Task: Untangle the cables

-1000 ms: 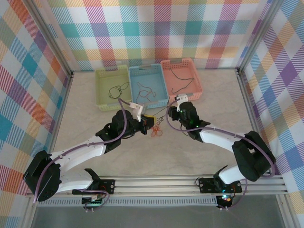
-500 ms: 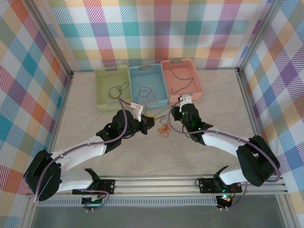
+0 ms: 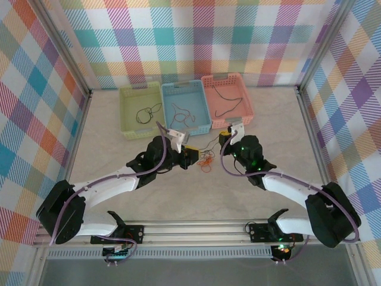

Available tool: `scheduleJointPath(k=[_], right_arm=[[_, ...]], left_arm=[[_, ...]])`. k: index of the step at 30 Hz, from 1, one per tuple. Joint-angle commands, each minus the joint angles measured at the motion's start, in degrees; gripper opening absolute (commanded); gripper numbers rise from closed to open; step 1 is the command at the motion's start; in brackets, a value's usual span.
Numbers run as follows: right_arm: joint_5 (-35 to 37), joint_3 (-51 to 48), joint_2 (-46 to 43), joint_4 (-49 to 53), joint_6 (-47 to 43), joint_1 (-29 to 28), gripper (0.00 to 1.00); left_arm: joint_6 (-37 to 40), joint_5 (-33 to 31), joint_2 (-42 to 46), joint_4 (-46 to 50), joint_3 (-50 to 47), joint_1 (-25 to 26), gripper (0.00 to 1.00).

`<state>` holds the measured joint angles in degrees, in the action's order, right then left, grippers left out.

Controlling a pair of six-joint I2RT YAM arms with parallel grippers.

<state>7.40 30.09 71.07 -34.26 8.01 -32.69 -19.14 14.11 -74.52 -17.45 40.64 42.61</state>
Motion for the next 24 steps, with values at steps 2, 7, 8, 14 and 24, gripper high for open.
scheduleJointPath(k=[2, 7, 8, 14, 24], right_arm=[[-5.05, -0.64, -1.11, -4.13, -1.25, 0.09, 0.0], [-5.73, 0.54, 0.16, -2.3, -1.03, 0.04, 0.0], [-5.87, 0.74, 0.42, -2.3, -0.75, 0.08, 0.0], [-7.31, 2.38, 2.0, 0.73, 2.28, 0.0, 0.0], [-9.15, 3.92, 3.02, 2.18, 6.2, 0.05, 0.0]], left_arm=[[0.44, 1.36, -1.07, 1.83, 2.85, -0.16, 0.47], [1.37, 2.78, -1.11, 2.51, 3.35, -0.12, 0.57], [1.48, 3.42, -1.0, 2.31, 3.39, -0.07, 0.59], [3.53, 6.05, -1.75, 2.05, 4.22, 1.7, 0.62], [7.18, 4.66, -5.76, 5.94, 7.56, 5.32, 0.65]])
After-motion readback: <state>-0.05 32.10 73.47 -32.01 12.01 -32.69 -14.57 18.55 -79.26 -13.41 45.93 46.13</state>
